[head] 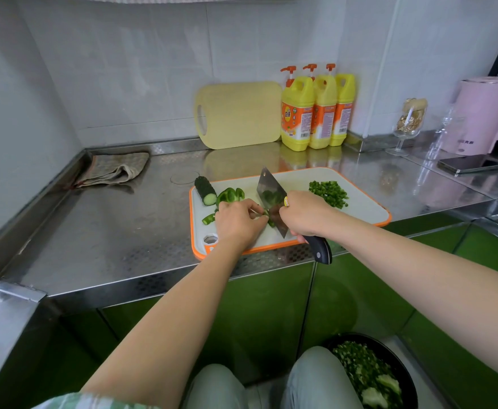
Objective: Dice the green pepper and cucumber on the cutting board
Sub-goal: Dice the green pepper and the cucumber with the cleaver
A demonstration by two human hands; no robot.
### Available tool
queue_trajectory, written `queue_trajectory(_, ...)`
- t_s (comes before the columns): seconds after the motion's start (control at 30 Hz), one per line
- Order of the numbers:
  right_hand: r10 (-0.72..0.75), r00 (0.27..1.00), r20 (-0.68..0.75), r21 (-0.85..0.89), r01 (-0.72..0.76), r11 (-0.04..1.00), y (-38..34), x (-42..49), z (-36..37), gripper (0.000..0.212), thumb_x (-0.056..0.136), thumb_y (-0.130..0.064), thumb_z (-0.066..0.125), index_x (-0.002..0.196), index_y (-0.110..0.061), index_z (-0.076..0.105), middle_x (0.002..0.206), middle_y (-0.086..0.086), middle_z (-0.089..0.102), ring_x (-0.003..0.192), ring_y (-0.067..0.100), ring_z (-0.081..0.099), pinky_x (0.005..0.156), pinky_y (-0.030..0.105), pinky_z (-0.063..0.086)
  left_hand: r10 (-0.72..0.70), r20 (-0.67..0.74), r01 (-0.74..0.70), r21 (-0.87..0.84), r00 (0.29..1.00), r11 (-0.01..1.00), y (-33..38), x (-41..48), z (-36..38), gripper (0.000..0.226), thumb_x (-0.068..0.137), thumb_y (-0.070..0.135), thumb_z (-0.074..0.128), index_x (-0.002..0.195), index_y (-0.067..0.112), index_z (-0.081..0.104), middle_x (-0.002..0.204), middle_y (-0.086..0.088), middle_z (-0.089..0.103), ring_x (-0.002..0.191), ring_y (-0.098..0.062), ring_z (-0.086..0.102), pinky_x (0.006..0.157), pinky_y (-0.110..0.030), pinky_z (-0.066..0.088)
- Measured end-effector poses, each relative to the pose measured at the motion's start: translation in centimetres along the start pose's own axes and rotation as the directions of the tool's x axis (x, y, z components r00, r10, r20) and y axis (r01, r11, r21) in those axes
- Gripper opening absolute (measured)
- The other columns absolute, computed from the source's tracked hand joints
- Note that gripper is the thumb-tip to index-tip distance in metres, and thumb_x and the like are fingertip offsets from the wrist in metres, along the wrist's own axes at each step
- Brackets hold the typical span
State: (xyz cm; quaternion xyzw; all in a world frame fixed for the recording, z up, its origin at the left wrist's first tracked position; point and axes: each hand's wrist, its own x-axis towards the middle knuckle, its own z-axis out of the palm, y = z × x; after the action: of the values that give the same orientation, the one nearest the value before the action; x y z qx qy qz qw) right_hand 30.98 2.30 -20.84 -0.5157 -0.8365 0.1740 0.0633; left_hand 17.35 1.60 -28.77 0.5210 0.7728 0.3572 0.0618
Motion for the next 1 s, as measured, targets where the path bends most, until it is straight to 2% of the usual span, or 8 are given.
queue_trajectory(0.13,0.021,1.0,0.005,-0.026,-0.02,0.999,0.0,0.0,0.1,0.021,0.092,-0.007,0.04,0.077,-0.004,0.054,0.059,0.01,0.061,0.053,0.02,0.054,0.068,0.028,0.051,0.007,-0.011,-0.007,0.001,1.0,1.0,0.0,0.0,0.0,0.009,0.082,0.034,0.067,0.091,0.032,0.069,0.082,0.007,0.067,0.102,-0.024,0.043,0.081,-0.033,0.039)
queue_trajectory(0.3,0.02,0.999,0.029,-0.039,-0.019,0.999,-0.2,0.0,0.0,0.015,0.093,-0.006,0.041,0.087,-0.001,0.054,0.077,0.015,0.07,0.053,0.02,0.055,0.071,0.03,0.054,0.011,-0.011,-0.011,-0.004,1.0,1.0,0.1,0.0,0.0,0.01,0.083,0.035,0.067,0.092,0.031,0.071,0.078,0.01,0.061,0.102,-0.024,0.042,0.082,-0.033,0.039)
queue_trajectory(0.4,0.003,0.998,0.058,-0.114,0.004,0.993,-0.4,0.0,0.2,0.014,0.093,-0.004,0.046,0.084,-0.004,0.057,0.086,0.014,0.07,0.065,0.023,0.056,0.072,0.029,0.052,0.01,-0.013,-0.01,-0.015,1.0,1.0,0.0,0.0,0.1,0.012,0.083,0.035,0.068,0.092,0.031,0.073,0.081,0.009,0.064,0.103,-0.024,0.042,0.083,-0.034,0.04)
queue_trajectory(0.47,-0.011,0.998,0.061,-0.154,0.021,0.988,-0.5,0.1,0.3,0.016,0.093,-0.004,0.049,0.08,-0.005,0.059,0.079,0.01,0.063,0.071,0.024,0.054,0.067,0.028,0.048,0.007,-0.012,-0.007,-0.009,1.0,1.0,-0.1,0.1,0.2,0.013,0.082,0.036,0.068,0.093,0.031,0.075,0.089,0.005,0.069,0.104,-0.025,0.041,0.084,-0.034,0.041)
queue_trajectory(0.57,0.009,0.996,0.091,-0.199,0.01,0.98,-0.6,0.6,0.2,0.013,0.088,-0.002,0.058,0.097,0.002,0.066,0.061,0.006,0.055,0.062,0.023,0.055,0.074,0.028,0.05,-0.004,-0.013,0.004,-0.004,1.0,1.0,-0.1,0.2,0.3,0.014,0.082,0.037,0.068,0.093,0.032,0.075,0.093,0.001,0.07,0.105,-0.025,0.041,0.085,-0.035,0.042)
queue_trajectory(0.7,0.031,0.993,0.114,-0.187,-0.009,0.982,-1.0,1.2,0.4,0.007,0.088,-0.002,0.057,0.091,0.001,0.062,0.062,0.007,0.057,0.054,0.02,0.052,0.067,0.028,0.05,-0.007,-0.007,0.007,0.0,1.0,1.0,-0.2,0.3,0.4,0.013,0.082,0.038,0.069,0.091,0.032,0.076,0.091,0.002,0.07,0.104,-0.025,0.041,0.082,-0.034,0.04)
queue_trajectory(0.83,0.038,0.991,0.13,-0.132,-0.021,0.991,-1.1,1.8,0.4,0.013,0.088,-0.002,0.052,0.09,0.003,0.065,0.063,0.01,0.062,0.056,0.023,0.058,0.065,0.029,0.05,-0.006,-0.006,0.006,0.009,1.0,1.0,-0.2,0.5,0.4,0.012,0.081,0.039,0.069,0.089,0.032,0.075,0.089,0.003,0.07,0.104,-0.025,0.04,0.082,-0.034,0.04)
queue_trajectory(1.0,0.046,0.993,0.11,-0.06,-0.039,0.997,-0.7,2.3,0.8,0.019,0.091,-0.003,0.049,0.102,0.006,0.061,0.079,0.016,0.068,0.06,0.026,0.06,0.064,0.031,0.05,-0.01,0.007,0.01,-0.004,1.0,1.0,-0.1,0.5,0.3,0.01,0.082,0.038,0.07,0.087,0.032,0.075,0.089,0.002,0.07,0.105,-0.024,0.04,0.084,-0.034,0.04)
